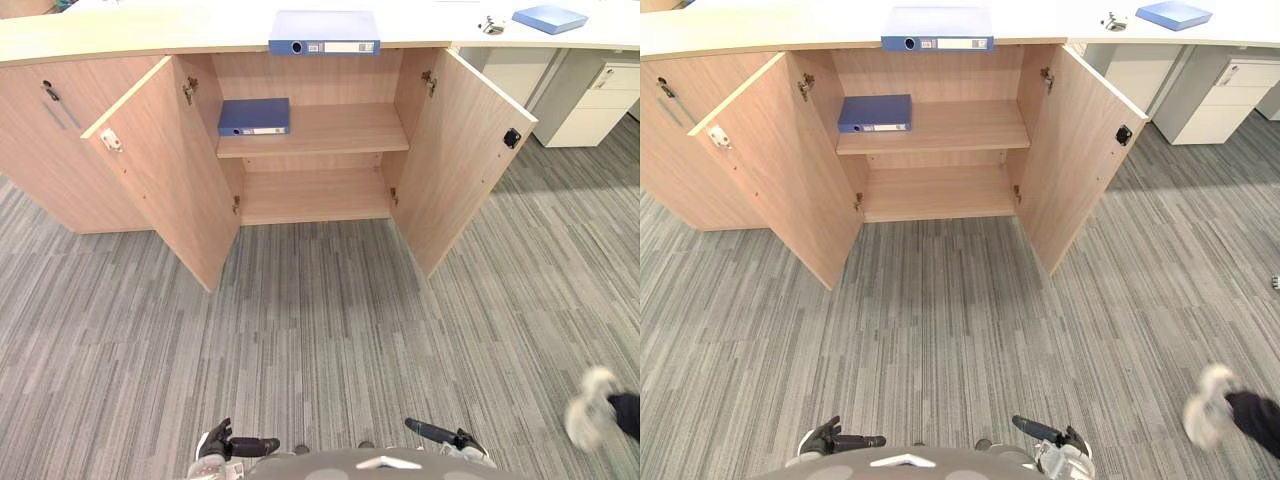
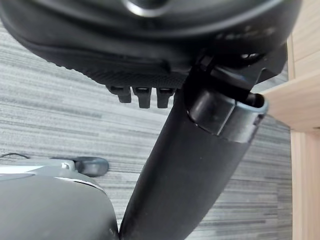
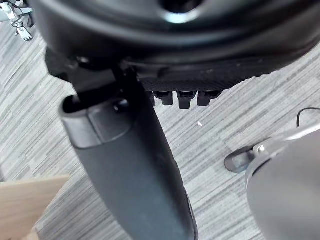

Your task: Walk over to the cabinet, pick up the folder, carry it to the office cabinet, place the folder inside the office cabinet, then close the office cabinet door

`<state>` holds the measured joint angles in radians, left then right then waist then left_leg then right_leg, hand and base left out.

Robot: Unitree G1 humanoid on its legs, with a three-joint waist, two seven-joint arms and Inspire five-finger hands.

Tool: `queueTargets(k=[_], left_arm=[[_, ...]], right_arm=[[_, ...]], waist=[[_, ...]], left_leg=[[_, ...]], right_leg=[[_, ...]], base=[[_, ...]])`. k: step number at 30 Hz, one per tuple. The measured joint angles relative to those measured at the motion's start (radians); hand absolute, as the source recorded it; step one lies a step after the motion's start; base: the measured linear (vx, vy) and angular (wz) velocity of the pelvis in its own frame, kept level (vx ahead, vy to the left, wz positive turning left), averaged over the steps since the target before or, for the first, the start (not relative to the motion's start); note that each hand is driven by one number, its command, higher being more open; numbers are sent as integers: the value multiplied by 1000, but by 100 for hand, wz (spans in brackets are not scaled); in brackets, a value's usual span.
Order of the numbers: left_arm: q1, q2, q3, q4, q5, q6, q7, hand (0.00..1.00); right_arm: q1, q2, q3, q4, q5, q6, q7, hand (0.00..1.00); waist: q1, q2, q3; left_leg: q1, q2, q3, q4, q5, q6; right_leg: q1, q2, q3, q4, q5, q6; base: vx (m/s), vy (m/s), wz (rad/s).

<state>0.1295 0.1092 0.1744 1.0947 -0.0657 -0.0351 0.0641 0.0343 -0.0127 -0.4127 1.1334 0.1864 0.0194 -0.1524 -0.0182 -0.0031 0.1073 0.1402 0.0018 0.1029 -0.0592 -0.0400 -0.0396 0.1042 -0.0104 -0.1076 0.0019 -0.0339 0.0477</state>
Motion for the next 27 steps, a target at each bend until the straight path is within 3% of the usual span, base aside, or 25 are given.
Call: queueTargets(k=[27], left_arm=[[1, 5, -2, 1, 20, -1, 2, 100]], right_arm=[[-14, 4, 14, 1, -71, 2, -4, 100]], waist=[[2, -13, 20]], left_leg=[[33, -3, 27, -27, 5, 2]], right_leg=[[20, -1, 4, -20, -1, 1]], base=[[-36, -14, -2]])
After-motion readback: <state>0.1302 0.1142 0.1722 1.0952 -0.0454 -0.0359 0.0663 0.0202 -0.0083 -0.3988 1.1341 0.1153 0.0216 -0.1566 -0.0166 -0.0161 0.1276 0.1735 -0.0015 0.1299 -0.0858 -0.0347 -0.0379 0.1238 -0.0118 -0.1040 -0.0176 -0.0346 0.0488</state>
